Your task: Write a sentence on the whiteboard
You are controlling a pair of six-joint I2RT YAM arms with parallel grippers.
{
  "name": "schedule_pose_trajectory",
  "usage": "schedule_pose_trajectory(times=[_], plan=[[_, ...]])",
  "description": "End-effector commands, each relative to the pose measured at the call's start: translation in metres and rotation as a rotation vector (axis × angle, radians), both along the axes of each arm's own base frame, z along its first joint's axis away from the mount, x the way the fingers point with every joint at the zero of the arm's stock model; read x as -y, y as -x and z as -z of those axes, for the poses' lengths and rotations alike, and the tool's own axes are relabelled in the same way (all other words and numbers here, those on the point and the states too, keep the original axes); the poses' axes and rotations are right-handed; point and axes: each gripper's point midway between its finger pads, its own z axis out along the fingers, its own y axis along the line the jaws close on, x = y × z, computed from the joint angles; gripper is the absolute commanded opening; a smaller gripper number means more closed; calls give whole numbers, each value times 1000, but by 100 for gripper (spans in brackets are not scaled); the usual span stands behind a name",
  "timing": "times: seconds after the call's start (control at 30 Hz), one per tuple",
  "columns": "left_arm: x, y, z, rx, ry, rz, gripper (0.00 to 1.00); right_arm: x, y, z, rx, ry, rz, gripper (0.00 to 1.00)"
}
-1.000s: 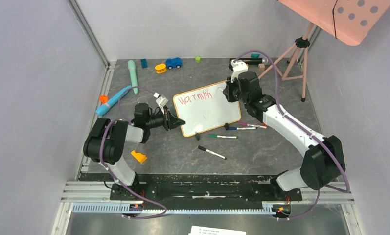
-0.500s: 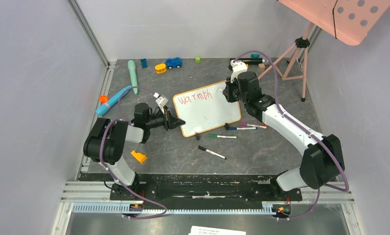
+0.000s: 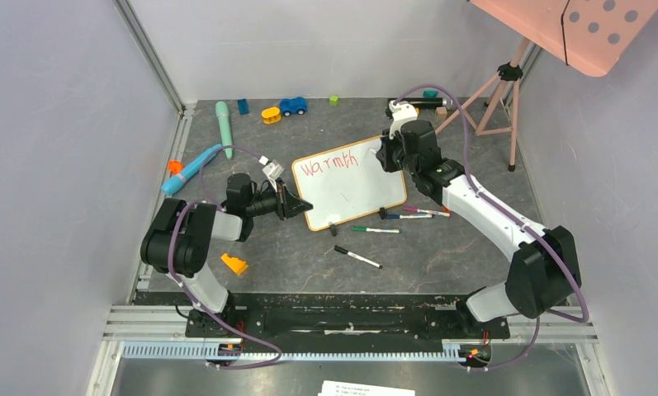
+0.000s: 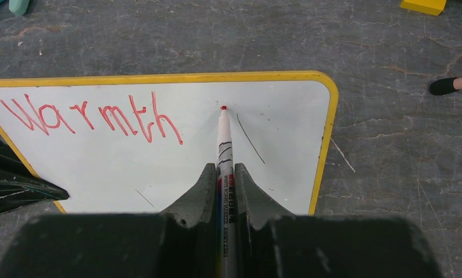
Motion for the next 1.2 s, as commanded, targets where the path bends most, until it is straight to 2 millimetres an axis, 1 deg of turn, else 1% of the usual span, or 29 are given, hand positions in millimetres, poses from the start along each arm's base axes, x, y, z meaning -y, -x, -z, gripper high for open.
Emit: schedule_pose_trajectory(times=[0.0, 0.07, 0.2, 0.27, 0.37, 0.5, 0.53, 0.77, 0.93, 1.17], plan=[[-9, -18, -1, 79, -49, -70, 8, -8, -10, -22, 50, -40, -17, 0], [-9, -18, 0, 78, -50, -72, 8, -8, -10, -22, 48, -42, -14, 0], [-9, -18, 0, 78, -50, -72, 8, 2, -13, -21, 50, -21, 42, 0], [-8, -18, 0, 77, -50, -70, 8, 3, -14, -22, 53, -18, 50, 0], [-9, -18, 0, 78, -50, -72, 8, 1, -14, -23, 54, -23, 42, 0], [-9, -18, 0, 77, -50, -71, 8, -10, -10, -25, 49, -52, -20, 0], [-9, -18, 1, 76, -50, -72, 8, -11, -9, -23, 43, -54, -21, 0], [-9, -18, 0, 77, -49, -72, 8, 0, -11, -22, 48, -27, 30, 0], [-8, -18, 0, 76, -48, -70, 8, 1, -10, -26, 54, -29, 33, 0], [-9, -18, 0, 78, -49, -71, 8, 0, 0, -40, 111, -52, -31, 0]])
